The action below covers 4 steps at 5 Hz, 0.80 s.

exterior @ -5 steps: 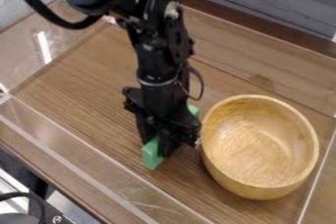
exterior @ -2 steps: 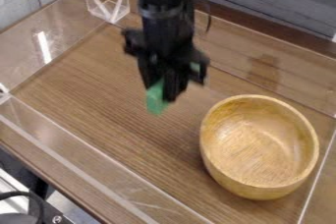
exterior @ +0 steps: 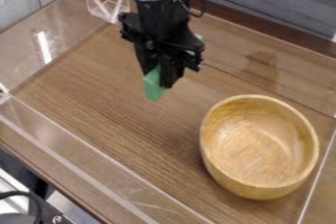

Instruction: Put the green block in the brown bowl

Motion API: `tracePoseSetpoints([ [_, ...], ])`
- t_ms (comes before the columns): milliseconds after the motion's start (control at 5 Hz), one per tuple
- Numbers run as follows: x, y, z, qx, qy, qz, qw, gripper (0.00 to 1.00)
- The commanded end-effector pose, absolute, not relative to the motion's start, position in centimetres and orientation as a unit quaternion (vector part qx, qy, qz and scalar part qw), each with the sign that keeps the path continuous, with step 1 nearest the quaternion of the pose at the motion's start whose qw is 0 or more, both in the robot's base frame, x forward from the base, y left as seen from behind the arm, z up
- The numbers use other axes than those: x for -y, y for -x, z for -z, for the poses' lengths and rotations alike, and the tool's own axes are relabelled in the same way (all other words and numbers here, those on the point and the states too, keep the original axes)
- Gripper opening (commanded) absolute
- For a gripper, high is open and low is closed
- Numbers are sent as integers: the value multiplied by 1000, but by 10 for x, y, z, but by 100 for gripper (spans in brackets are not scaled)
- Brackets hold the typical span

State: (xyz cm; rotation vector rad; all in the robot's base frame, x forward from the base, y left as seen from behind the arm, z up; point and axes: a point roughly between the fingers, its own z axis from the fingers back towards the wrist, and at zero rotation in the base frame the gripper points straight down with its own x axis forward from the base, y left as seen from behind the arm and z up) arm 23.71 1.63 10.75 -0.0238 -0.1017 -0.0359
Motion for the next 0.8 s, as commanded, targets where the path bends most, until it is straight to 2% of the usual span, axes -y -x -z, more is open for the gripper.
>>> tracePoseSetpoints([
  [0,-23,-242,-106,70,7,25,997,0],
  [600,-29,-246,-90,83,1,44,996,0],
])
